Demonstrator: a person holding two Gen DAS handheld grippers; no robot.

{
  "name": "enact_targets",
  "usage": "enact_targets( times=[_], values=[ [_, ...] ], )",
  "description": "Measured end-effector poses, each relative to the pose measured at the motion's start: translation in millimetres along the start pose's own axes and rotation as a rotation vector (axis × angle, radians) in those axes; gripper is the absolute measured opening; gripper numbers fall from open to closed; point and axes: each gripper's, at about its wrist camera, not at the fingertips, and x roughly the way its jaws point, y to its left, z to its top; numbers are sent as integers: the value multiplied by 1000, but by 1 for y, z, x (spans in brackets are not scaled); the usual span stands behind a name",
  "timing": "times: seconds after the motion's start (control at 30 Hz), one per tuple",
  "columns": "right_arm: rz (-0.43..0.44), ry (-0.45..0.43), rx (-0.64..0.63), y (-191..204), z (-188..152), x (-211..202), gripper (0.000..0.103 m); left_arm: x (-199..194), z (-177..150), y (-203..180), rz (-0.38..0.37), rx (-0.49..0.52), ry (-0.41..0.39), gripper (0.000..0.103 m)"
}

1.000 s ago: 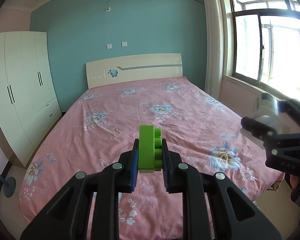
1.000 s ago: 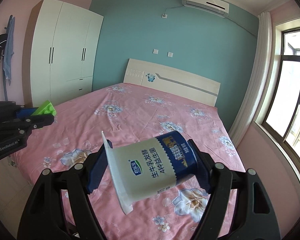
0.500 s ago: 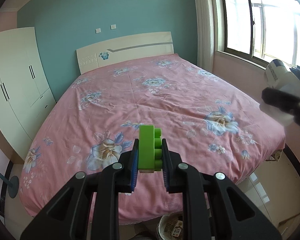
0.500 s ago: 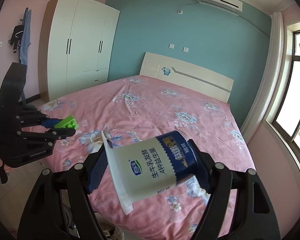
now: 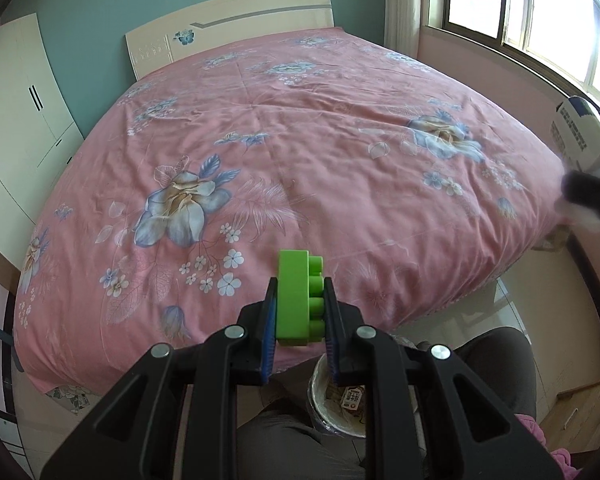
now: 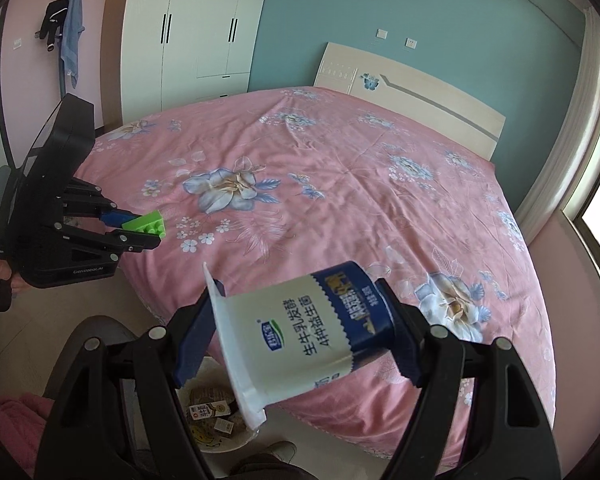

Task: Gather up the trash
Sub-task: 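Lift the green block and yogurt cup and carry both over the bin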

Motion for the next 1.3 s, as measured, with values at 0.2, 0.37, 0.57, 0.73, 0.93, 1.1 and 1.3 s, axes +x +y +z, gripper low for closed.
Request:
enact_targets(
  times=[0.2,0.37,0.57,0.73,0.93,1.1,1.3],
  values=[
    [65,81,19,13,-42,36,75,44,-39,7,-45,-30,104,23],
    [117,146,34,25,-72,63,75,73,-70,4,-68,-34,173,23],
    [172,243,67,36,-107,100,75,106,-105,-10,-118,-36,256,23],
    [208,310,105,40,-133,127,75,136,-138,-22,-149,-30,340,23],
    [235,389,117,50,-164,159,75,166,-169,-28,-195,-63,428,23],
    [267,457,133,61,-188,185,75,185,-186,-34,-233,-94,475,23],
    [301,536,151,79,-215,217,75,211,-202,-43,-265,-123,542,23]
  ],
)
